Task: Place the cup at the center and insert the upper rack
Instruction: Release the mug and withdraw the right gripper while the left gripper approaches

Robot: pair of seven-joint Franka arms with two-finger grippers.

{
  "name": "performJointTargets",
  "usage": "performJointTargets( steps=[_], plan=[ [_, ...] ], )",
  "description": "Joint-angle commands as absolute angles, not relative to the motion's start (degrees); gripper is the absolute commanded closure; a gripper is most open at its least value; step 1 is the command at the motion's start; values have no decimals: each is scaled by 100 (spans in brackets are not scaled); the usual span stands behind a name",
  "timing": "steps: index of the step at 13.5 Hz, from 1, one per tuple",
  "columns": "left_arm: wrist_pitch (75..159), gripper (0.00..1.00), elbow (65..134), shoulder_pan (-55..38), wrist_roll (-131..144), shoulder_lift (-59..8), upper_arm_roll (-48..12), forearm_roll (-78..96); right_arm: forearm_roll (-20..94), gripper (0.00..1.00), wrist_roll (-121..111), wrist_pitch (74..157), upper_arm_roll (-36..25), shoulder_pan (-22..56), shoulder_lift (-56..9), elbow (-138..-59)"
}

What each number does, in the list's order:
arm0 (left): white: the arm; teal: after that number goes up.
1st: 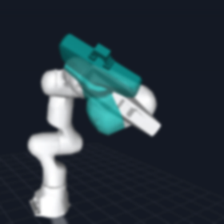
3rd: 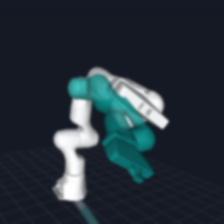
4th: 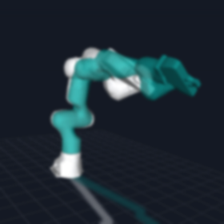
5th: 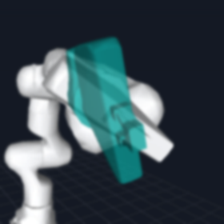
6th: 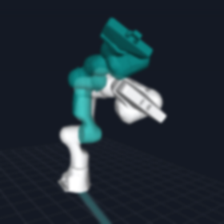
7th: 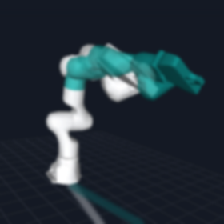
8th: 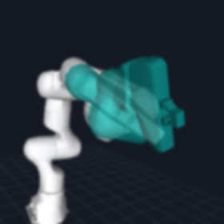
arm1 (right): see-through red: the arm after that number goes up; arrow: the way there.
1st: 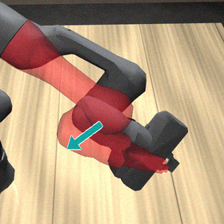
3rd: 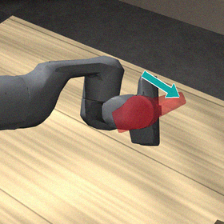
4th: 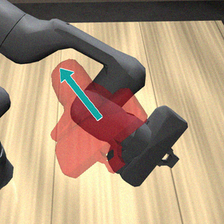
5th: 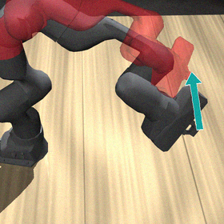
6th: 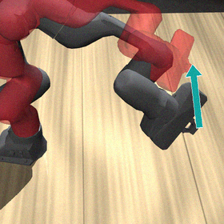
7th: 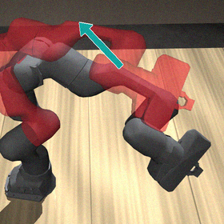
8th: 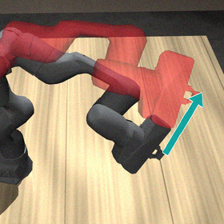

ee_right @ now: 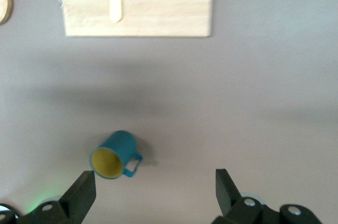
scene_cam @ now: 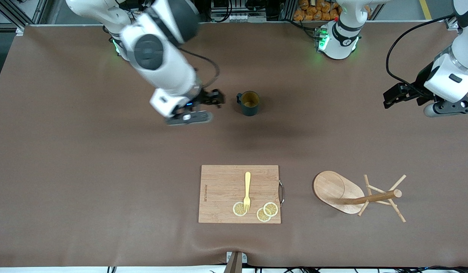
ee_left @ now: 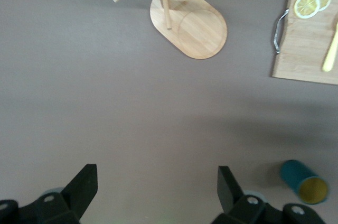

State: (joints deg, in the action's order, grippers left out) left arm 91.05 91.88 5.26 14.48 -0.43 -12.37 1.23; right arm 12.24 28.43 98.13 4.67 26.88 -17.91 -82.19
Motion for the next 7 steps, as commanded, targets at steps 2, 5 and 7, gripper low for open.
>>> performJointTargets(
  steps=[2, 5, 7],
  plan=[
    [9114, 0, 9255, 317, 2229, 114, -1222, 413, 601, 0, 2033, 9318, 677, 1505, -1301, -8385],
    [9149, 0, 9211, -183, 3598, 123, -1222, 439, 53, 0, 1391, 9167, 685, 689, -1204, -8385],
    [9298, 0, 9202, -613, 4653, 106, -1248, 405, 88, 0, 585, 9176, 782, 21, -1187, -8385]
  ],
)
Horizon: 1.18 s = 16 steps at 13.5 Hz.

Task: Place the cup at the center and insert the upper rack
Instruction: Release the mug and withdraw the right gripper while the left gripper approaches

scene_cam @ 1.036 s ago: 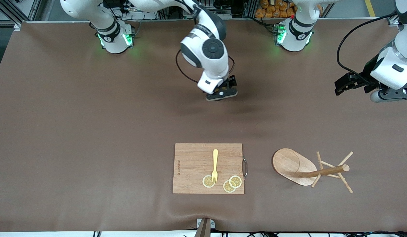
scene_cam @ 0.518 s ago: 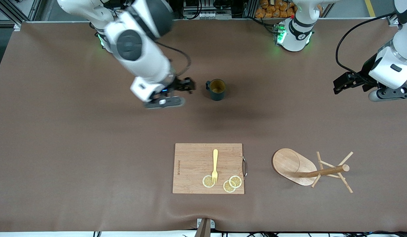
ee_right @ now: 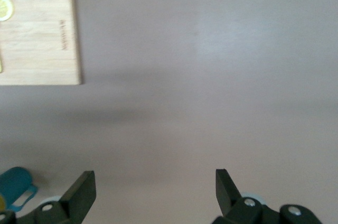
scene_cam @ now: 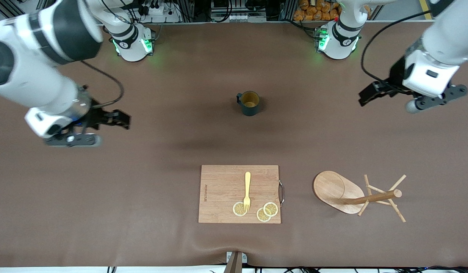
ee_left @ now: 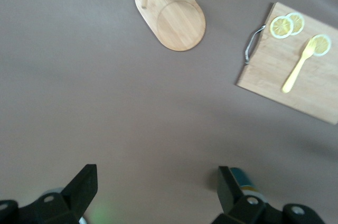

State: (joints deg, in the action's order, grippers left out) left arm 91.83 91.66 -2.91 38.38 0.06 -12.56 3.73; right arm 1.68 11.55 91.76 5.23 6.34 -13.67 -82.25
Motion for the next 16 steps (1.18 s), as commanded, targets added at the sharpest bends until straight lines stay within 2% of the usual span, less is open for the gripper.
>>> performJointTargets(
  steps=[1, 6, 10, 12, 16],
  plan=[
    [9386, 0, 9202, -798, 5189, 88, -1274, 369, 88, 0, 241, 9176, 826, -287, -1143, -8393],
    [9439, 0, 9193, -2177, 7475, -157, -1362, -394, -78, 0, -437, 9228, 984, -1220, -1107, -8446],
    [9431, 0, 9018, -3311, 9049, -658, -1371, -1088, -598, 0, -774, 9290, 984, -1301, -1125, -8464],
    [9378, 0, 8721, -3865, 9770, -1061, -1371, -1413, -580, 0, -712, 9325, 984, -1301, -1116, -8499],
    [8781, 0, 7639, -4788, 10852, -2283, -1362, -1871, -466, 0, -694, 9378, 993, -1301, -1169, -8586]
  ],
)
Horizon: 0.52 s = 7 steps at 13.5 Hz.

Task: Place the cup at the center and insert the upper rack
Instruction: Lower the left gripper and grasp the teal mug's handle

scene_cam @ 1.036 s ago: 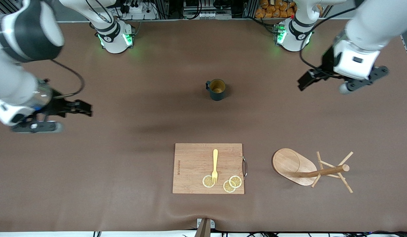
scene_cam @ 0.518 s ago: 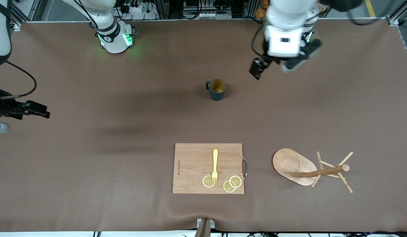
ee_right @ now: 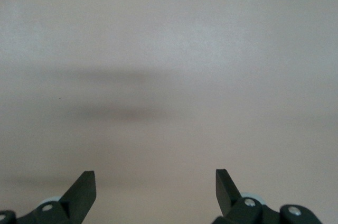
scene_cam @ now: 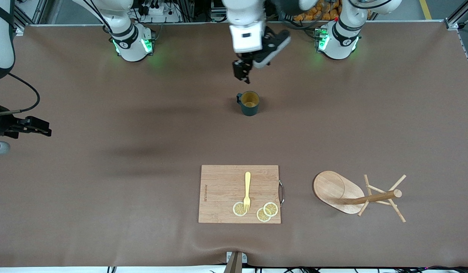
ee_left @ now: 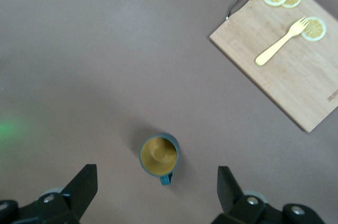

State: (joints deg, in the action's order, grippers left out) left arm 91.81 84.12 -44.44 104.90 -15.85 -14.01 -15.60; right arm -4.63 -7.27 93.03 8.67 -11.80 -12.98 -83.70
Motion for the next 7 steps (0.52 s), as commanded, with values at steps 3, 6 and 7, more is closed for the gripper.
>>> performJointTargets(
  steps=[3, 6, 7],
  plan=[
    [8535, 0, 7419, -5464, 11433, -3030, -1362, -2485, 78, 0, -703, 9413, 993, -1380, -1187, -8727],
    [8385, 0, 7128, -6063, 11916, -3786, -1327, -2969, 79, 0, -694, 9334, 984, -1397, -1169, -8745],
    [8385, 0, 7058, -6212, 12135, -4032, -1318, -3145, 79, 0, -694, 9290, 984, -1397, -1160, -8745]
  ],
)
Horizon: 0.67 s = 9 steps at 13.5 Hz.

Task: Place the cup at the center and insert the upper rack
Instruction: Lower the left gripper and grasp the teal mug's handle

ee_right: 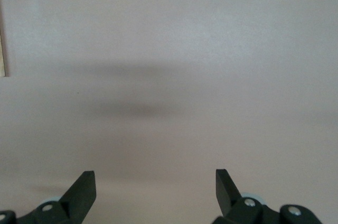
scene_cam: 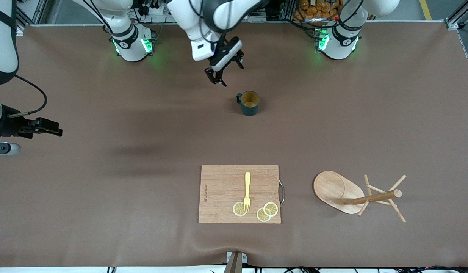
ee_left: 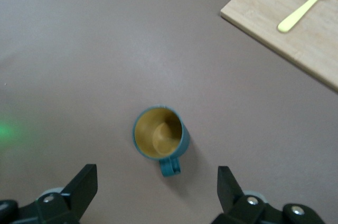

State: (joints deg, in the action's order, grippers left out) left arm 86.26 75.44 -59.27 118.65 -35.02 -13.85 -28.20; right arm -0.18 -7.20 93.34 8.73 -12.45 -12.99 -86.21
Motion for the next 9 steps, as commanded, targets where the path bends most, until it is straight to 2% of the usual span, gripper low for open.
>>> performJointTargets(
  steps=[1, 5, 9],
  plan=[
    [8385, 0, 6997, -6327, 12294, -4243, -1310, -3268, 79, 0, -599, 9229, 984, -1406, -1160, -8745],
    [8393, 0, 6900, -6635, 12874, -4955, -1292, -3831, 88, 0, -545, 9150, 984, -1441, -1108, -8675],
    [8394, 0, 6847, -6636, 12894, -5316, -1178, -4042, 70, 0, -554, 9150, 984, -1477, -1037, -8474]
  ],
)
